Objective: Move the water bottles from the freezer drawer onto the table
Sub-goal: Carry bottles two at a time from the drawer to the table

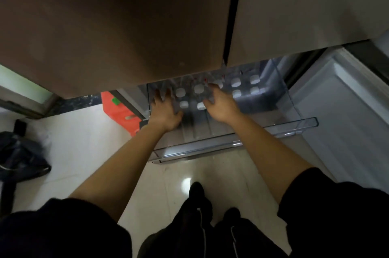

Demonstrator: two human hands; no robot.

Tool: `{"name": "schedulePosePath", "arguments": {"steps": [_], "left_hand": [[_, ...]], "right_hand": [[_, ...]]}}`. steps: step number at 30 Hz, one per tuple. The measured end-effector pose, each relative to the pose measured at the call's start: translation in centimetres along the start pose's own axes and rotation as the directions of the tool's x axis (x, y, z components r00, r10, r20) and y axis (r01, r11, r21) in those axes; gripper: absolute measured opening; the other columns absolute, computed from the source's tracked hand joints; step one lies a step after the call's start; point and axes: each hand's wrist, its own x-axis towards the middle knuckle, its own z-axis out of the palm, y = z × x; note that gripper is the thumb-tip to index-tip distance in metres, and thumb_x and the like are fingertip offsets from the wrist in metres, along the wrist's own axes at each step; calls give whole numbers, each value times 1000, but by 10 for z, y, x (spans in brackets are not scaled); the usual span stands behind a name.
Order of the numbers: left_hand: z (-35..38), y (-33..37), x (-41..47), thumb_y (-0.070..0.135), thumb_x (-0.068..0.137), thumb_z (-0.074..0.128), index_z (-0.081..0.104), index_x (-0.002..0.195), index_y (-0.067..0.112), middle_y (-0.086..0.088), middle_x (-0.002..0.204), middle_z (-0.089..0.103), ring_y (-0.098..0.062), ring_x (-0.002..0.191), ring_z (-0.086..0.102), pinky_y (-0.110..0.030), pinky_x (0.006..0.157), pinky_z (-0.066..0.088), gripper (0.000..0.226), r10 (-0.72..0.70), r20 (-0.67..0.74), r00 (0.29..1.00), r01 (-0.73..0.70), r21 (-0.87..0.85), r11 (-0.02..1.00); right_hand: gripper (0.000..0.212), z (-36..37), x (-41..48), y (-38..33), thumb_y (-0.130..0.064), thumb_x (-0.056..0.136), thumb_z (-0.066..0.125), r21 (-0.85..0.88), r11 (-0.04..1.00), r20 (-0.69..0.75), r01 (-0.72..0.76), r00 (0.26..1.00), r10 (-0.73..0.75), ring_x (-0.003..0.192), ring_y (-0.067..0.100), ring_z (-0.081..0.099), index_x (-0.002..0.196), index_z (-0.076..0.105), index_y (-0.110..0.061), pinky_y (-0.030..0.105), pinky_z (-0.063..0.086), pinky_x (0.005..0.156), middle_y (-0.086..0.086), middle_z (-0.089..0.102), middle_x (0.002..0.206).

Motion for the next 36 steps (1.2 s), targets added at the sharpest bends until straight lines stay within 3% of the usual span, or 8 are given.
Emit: {"name": "schedulePosePath", "arguments": {"steps": [3,9,14,18,22,26,32,36], "left_hand": [[7,-1,10,41,91,62,12,156,16,-24,162,-2,-47,148,2,-50,116,27,86,-5,-36,999,5,1,1000],[19,-2,15,36,86,65,16,155,10,-30,156,8,-53,144,10,-47,111,39,88,-38,-64,997,38,-4,999],[19,-3,21,32,90,58,15,156,15,-28,160,3,-49,143,25,-44,116,26,80,-80,53,995,84,-61,995],[11,-4,20,32,92,51,29,149,14,-28,154,25,-44,137,34,-43,108,37,63,-104,39,994,106,-52,993],[14,-5,-5,27,89,57,33,148,15,-27,150,30,-43,128,44,-39,106,39,65,-93,52,994,97,-91,991],[17,-6,-30,26,91,59,35,146,8,-32,145,31,-46,127,44,-40,106,39,62,-91,94,991,97,-63,993],[4,-3,-20,42,72,58,48,137,15,-22,141,47,-39,132,42,-35,104,40,71,-112,253,961,158,-167,973],[-2,-5,-33,22,86,64,47,140,13,-22,140,48,-36,133,41,-31,98,43,57,-139,189,972,176,-191,966]], "right_hand": [[54,12,20,-3,-27,99,56,119,992,-6,-52,999,53,113,35,60,149,37,-18,39,51,91,16,60,132],[73,29,37,-15,-22,102,50,141,990,4,-19,1000,19,93,29,62,159,6,-29,40,54,76,18,54,135],[77,34,36,-12,-14,93,59,106,993,55,42,997,-48,119,30,55,156,18,-33,35,51,86,11,40,151],[76,15,27,-9,-9,92,56,-63,994,163,87,984,-76,97,26,63,155,24,-38,36,57,76,6,45,148],[73,20,-2,1,-22,84,66,-115,991,146,62,988,-44,118,30,57,150,38,-33,28,46,89,8,56,139],[67,26,-18,7,-24,82,72,-77,997,157,25,987,-13,116,28,58,144,46,-29,29,47,87,9,53,137],[77,28,-9,-3,-24,86,72,-175,985,265,3,963,44,135,31,45,153,34,-32,39,45,106,12,35,156],[65,27,-18,-14,-16,89,67,-180,984,189,-4,981,39,126,29,52,147,45,-32,32,48,96,10,48,147]]}}
